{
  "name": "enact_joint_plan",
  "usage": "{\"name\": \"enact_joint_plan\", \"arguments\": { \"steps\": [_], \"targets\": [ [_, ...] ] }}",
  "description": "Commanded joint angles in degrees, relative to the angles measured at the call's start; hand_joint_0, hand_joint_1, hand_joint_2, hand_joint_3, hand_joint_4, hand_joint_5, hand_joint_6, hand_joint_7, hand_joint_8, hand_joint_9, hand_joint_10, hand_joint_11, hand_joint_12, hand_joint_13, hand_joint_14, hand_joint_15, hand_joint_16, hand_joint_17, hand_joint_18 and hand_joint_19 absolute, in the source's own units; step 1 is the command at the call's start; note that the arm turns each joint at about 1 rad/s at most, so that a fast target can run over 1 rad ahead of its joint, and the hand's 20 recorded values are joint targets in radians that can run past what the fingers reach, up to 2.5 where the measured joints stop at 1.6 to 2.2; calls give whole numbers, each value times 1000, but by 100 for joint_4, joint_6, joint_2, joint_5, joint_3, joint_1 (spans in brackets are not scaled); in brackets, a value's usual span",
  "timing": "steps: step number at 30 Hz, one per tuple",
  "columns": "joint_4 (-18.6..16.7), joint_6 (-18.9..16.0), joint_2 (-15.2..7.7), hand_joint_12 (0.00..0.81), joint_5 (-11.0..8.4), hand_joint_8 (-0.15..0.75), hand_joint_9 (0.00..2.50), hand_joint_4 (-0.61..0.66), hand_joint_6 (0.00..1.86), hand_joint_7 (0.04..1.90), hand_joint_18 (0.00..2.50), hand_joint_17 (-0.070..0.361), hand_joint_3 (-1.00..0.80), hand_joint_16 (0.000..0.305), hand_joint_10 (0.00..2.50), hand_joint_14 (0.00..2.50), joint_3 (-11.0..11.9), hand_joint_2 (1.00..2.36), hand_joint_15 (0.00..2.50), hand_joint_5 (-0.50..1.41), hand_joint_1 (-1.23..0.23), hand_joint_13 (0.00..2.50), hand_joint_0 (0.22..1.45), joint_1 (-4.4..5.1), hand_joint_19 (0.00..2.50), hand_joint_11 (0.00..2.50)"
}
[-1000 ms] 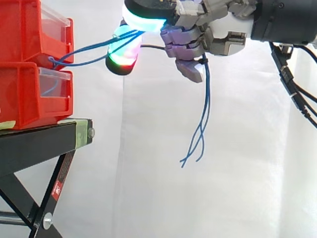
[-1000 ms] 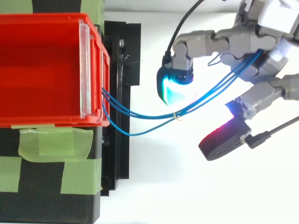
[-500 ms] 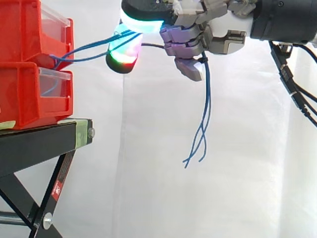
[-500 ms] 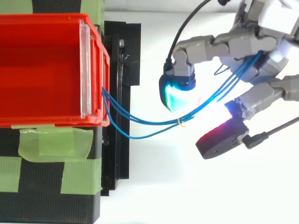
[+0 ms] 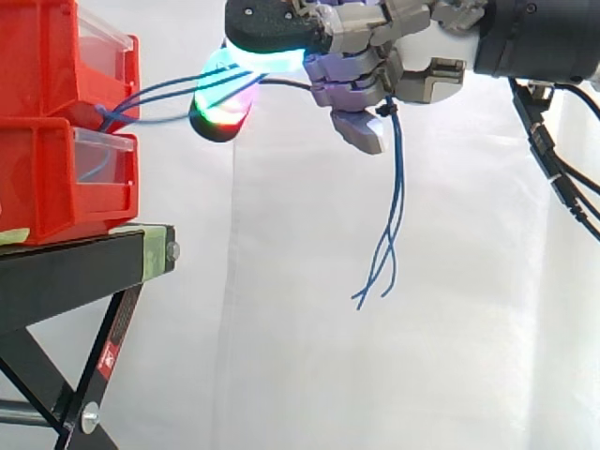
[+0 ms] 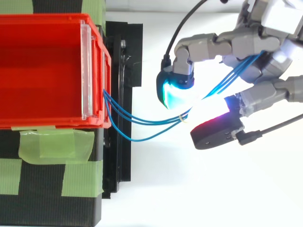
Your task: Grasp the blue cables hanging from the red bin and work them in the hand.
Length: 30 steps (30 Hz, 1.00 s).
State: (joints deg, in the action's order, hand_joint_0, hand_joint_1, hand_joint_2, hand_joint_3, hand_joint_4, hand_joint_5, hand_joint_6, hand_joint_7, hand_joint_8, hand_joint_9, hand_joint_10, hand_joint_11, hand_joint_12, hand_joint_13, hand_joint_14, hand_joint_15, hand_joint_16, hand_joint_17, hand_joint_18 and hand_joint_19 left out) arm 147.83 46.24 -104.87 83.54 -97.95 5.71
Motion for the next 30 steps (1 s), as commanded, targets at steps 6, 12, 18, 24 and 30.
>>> {"name": "enact_joint_plan", "arguments": {
  "steps": [6, 12, 18, 24, 30],
  "targets": [
    [0, -45, 2, 723, -22, 577, 1926, 280, 16, 1070, 2500, 160, -437, 213, 2500, 2500, -4, 1021, 2087, 288, -580, 2079, 1033, 0, 736, 2500],
    [9, -45, 2, 723, -30, 577, 1926, 284, 15, 1069, 2500, 160, -452, 213, 2500, 2500, -4, 1022, 2087, 287, -576, 2079, 1035, 0, 736, 2500],
    [18, -45, 2, 723, -30, 577, 1926, 258, 15, 1094, 2500, 160, -288, 213, 2500, 2500, 4, 1027, 2087, 284, -583, 2079, 1061, 0, 736, 2500],
    [26, -54, 2, 723, -39, 577, 1926, 255, 15, 1102, 2500, 160, -161, 213, 2500, 2500, -4, 1025, 2087, 271, -615, 2079, 1076, 0, 736, 2500],
    [9, -45, -7, 723, -30, 577, 1926, 251, 14, 1105, 2500, 160, -134, 213, 2500, 2500, 4, 1023, 2087, 240, -632, 2079, 1070, 0, 736, 2500]
  ]
}}
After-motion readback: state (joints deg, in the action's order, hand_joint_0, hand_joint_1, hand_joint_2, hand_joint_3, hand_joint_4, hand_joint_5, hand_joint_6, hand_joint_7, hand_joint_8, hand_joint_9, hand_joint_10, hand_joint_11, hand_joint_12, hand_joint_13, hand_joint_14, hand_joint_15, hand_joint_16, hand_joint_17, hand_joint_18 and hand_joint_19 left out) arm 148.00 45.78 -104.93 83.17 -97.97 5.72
